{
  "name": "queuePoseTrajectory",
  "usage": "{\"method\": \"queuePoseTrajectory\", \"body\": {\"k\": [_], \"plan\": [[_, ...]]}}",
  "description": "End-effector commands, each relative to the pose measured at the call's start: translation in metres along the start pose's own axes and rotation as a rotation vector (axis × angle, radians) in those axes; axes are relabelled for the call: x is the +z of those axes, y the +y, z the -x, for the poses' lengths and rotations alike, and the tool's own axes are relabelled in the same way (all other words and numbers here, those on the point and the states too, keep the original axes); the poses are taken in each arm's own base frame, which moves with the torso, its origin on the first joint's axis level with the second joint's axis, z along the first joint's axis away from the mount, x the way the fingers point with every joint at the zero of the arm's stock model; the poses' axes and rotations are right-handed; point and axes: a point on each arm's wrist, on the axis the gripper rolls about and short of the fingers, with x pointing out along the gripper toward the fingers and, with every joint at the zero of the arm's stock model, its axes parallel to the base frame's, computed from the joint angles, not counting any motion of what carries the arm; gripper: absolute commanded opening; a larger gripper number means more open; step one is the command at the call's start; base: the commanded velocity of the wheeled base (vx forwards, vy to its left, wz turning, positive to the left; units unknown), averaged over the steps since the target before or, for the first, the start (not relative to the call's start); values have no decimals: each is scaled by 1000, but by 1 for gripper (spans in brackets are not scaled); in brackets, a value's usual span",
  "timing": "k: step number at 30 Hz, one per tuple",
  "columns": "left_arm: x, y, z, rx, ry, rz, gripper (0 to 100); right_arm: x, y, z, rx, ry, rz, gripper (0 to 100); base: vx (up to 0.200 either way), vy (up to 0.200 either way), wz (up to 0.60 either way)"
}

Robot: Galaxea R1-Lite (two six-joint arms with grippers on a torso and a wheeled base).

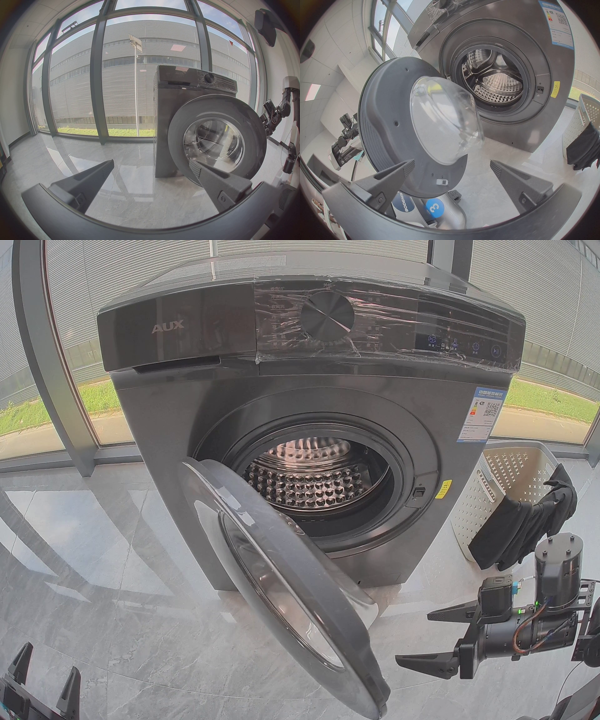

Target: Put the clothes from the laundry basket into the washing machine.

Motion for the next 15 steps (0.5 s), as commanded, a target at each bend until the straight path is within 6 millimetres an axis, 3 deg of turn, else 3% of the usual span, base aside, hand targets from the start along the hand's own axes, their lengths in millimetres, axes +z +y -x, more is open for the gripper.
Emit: {"method": "queuePoseTrajectory", "body": {"k": [1,7,11,15], "plan": [[-4,0,0,0,-2,1,100,4,0,-1,3,-15,-7,100,0,0,0],[-4,0,0,0,-2,-1,100,12,-17,-10,-83,-16,-45,100,0,0,0],[-4,0,0,0,-2,-1,100,16,-38,-28,-221,8,-86,100,0,0,0],[-4,0,0,0,-2,-1,100,16,-45,-40,-240,24,-94,100,0,0,0]]}}
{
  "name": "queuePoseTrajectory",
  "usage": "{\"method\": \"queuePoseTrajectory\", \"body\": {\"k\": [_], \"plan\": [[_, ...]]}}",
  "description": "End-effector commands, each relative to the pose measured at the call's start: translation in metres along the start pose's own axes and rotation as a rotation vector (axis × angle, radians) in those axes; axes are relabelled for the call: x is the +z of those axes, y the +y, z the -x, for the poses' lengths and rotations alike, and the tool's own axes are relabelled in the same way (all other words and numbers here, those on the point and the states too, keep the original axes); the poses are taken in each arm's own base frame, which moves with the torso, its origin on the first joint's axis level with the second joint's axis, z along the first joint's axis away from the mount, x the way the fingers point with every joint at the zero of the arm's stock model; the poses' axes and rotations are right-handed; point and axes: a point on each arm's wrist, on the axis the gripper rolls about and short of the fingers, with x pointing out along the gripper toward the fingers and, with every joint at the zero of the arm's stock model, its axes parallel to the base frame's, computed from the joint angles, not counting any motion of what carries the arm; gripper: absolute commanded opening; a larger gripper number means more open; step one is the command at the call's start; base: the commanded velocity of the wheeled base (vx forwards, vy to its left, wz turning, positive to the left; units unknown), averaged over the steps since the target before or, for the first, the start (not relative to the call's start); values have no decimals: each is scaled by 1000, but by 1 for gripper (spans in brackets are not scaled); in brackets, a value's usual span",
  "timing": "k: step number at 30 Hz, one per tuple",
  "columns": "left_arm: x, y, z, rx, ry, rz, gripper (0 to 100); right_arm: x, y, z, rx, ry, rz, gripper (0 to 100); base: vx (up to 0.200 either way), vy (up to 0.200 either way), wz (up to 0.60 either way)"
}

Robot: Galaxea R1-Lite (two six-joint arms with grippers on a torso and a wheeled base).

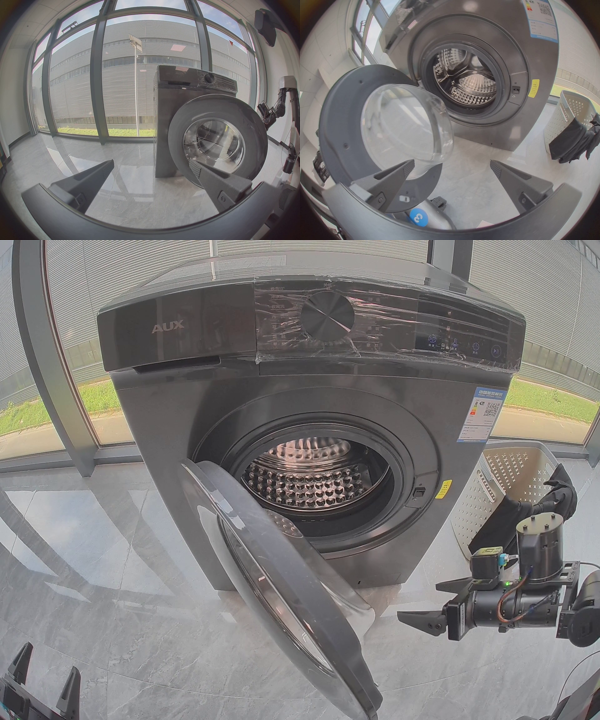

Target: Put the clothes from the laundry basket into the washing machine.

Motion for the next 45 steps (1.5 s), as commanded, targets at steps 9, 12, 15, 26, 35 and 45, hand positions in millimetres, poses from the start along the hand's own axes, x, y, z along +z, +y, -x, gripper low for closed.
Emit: {"method": "queuePoseTrajectory", "body": {"k": [9,12,15,26,35,45], "plan": [[-4,0,0,1,-2,1,100,-5,-16,-58,-36,13,-11,100,0,0,0],[-4,0,0,1,-2,1,100,-8,-16,-64,-34,21,-9,100,0,0,0],[-4,0,0,1,-2,1,100,-11,-11,-69,-17,31,1,100,0,0,0],[-4,0,0,1,-2,0,100,-11,23,-62,78,17,21,100,0,0,0],[-4,0,0,2,-2,0,100,13,29,-74,111,-92,-9,100,0,0,0],[-4,0,0,1,-2,0,100,11,28,-108,119,-97,-7,100,-120,0,0]]}}
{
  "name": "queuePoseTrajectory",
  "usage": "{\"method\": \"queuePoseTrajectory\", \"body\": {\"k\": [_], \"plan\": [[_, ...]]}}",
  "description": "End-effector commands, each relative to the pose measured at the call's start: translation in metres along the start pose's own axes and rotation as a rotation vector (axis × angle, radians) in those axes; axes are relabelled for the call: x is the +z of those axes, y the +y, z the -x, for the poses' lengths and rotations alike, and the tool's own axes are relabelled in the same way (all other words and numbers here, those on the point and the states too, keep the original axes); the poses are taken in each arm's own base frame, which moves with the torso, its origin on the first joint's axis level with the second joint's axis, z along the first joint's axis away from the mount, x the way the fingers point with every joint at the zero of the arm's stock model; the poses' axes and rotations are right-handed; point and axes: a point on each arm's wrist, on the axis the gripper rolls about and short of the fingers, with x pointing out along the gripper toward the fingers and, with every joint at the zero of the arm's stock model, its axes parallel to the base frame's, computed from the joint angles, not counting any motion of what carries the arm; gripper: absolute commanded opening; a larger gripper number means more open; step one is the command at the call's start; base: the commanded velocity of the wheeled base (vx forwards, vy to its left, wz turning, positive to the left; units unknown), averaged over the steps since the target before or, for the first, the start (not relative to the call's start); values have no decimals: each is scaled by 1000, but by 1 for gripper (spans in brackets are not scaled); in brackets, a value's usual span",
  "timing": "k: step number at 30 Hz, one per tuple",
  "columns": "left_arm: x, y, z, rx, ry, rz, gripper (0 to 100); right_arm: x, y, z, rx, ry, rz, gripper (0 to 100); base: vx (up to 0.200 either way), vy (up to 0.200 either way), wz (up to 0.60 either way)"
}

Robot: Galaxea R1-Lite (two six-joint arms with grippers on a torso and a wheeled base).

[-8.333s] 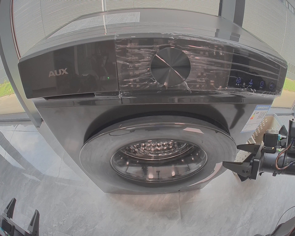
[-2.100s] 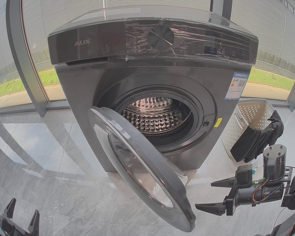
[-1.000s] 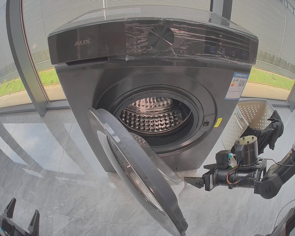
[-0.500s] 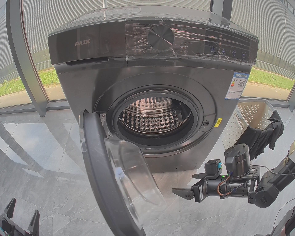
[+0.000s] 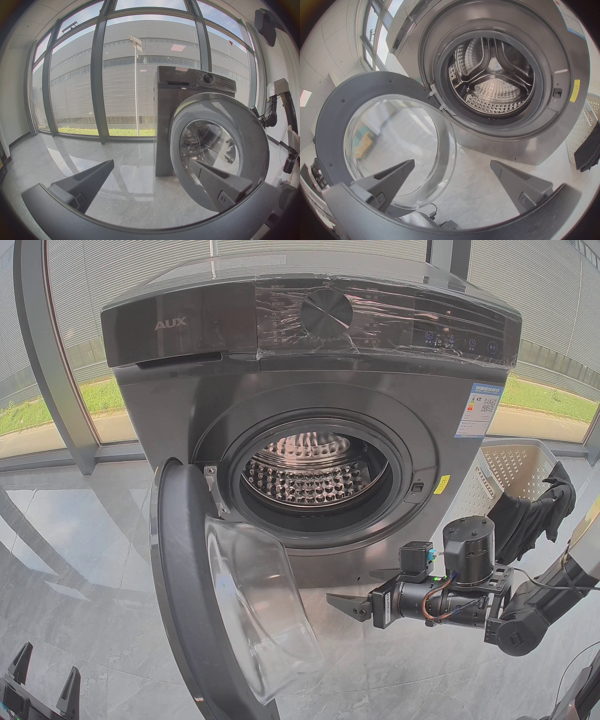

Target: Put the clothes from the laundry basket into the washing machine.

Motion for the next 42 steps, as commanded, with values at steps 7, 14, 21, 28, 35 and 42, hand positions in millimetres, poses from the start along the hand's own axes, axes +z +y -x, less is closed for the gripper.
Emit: {"method": "queuePoseTrajectory", "body": {"k": [7,14,21,28,35,42], "plan": [[-4,0,0,-1,-2,-1,100,-10,12,-38,44,38,23,100,0,0,0],[-4,0,0,-1,-2,-1,100,-12,25,-52,85,28,40,100,0,0,0],[-4,0,0,-1,-2,0,100,-19,48,-65,155,16,52,100,0,0,0],[-4,0,0,1,-2,-1,100,-12,43,-68,148,-27,45,100,0,0,0],[-4,0,0,1,-2,-1,100,4,37,-78,149,-58,37,100,-200,0,0],[-4,0,0,-1,-2,0,100,10,35,-99,137,-41,33,100,-57,0,0]]}}
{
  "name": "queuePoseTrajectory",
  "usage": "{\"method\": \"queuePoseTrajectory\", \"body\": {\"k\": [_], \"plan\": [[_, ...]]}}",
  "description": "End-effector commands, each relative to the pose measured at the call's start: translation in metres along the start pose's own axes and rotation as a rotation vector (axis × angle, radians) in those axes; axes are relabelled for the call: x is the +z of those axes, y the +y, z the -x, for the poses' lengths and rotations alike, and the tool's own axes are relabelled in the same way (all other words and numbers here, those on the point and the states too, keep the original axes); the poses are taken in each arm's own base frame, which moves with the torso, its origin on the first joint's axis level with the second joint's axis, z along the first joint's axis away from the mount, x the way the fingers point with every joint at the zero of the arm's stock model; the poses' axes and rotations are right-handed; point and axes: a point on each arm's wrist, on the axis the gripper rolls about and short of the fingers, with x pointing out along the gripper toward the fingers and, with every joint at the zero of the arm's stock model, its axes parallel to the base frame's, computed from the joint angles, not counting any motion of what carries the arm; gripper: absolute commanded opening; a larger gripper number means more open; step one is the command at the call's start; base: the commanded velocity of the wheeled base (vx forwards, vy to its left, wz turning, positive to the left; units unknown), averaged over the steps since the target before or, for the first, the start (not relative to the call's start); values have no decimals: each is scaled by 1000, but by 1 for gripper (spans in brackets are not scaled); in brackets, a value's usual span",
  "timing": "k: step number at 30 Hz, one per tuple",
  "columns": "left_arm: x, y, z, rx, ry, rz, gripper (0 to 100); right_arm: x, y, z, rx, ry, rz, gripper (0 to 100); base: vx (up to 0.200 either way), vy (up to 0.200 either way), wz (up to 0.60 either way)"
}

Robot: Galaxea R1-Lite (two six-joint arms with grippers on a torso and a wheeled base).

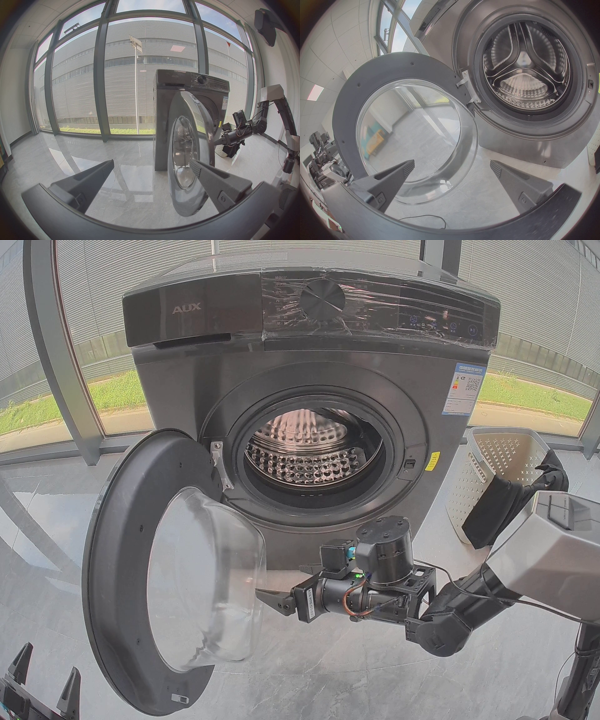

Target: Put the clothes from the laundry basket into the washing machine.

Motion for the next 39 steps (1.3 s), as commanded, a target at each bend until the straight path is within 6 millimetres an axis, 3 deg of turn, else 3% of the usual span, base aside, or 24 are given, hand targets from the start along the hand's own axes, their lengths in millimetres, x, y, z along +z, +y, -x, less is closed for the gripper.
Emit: {"method": "queuePoseTrajectory", "body": {"k": [1,23,39], "plan": [[-4,0,0,0,-2,1,100,2,-4,-14,-3,-8,-1,100,0,0,0],[-4,0,0,0,-2,1,100,-2,-5,-52,12,-38,8,100,0,0,0],[-4,0,0,0,-2,-1,100,0,7,-89,-20,-79,-1,100,0,0,0]]}}
